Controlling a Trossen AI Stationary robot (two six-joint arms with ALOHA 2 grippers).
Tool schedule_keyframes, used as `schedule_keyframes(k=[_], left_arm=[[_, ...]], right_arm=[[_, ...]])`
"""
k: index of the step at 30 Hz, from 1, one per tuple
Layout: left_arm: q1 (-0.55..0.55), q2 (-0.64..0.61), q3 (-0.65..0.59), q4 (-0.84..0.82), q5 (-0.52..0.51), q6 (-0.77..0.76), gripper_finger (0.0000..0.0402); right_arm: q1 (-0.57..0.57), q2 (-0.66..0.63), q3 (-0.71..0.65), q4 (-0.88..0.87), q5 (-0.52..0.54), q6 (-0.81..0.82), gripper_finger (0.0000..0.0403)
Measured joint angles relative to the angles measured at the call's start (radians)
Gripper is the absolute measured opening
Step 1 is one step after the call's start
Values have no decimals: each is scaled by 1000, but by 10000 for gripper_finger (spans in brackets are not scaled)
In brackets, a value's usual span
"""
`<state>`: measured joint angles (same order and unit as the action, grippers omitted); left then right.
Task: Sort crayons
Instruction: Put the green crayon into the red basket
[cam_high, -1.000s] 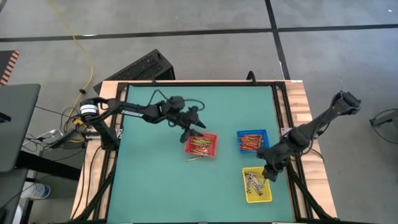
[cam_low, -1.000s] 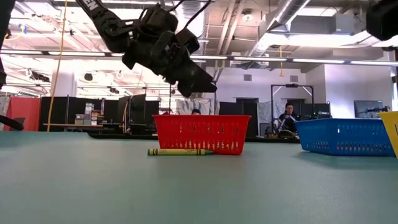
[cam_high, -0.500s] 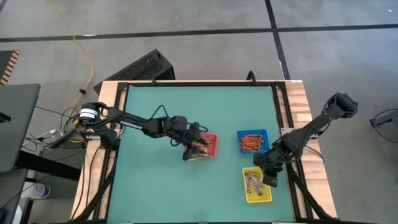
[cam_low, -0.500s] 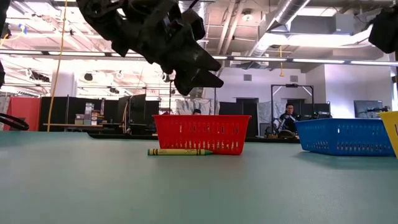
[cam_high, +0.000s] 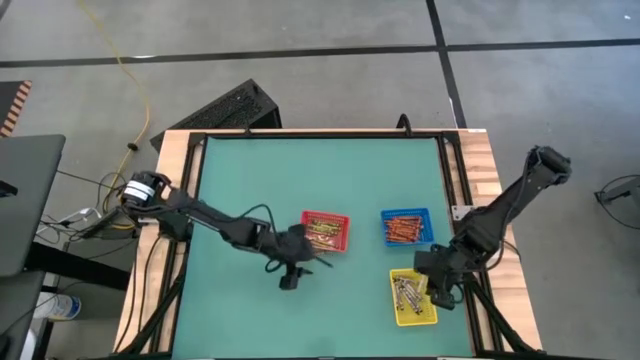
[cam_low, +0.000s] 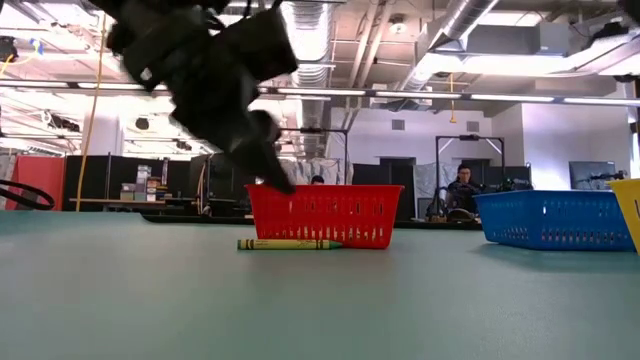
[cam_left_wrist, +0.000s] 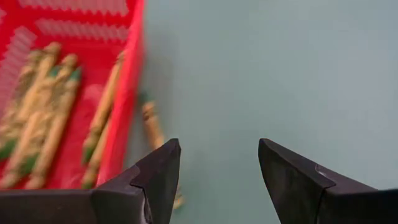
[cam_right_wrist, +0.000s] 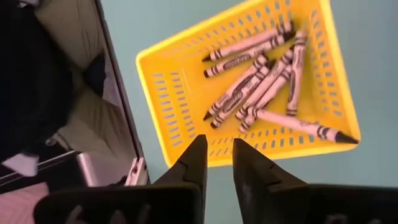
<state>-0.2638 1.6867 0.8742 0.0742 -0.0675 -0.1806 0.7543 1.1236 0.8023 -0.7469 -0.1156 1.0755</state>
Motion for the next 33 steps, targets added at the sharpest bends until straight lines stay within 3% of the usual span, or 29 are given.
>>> schedule_keyframes(k=[6,15,23,33], left_arm=[[-31,0,0,-96,-151,-4,206],[-30,0,0,-121,-154,0,206],[-30,0,0,-121,-154,0,206],[-30,0,0,-121,-154,0,206]], right_arm=[[37,0,29,-8,108,-3,64],[70,50,29,-243,253,63,63],[77,126,29,-248,332,74,63],[77,159,29,-258,328,71,63]])
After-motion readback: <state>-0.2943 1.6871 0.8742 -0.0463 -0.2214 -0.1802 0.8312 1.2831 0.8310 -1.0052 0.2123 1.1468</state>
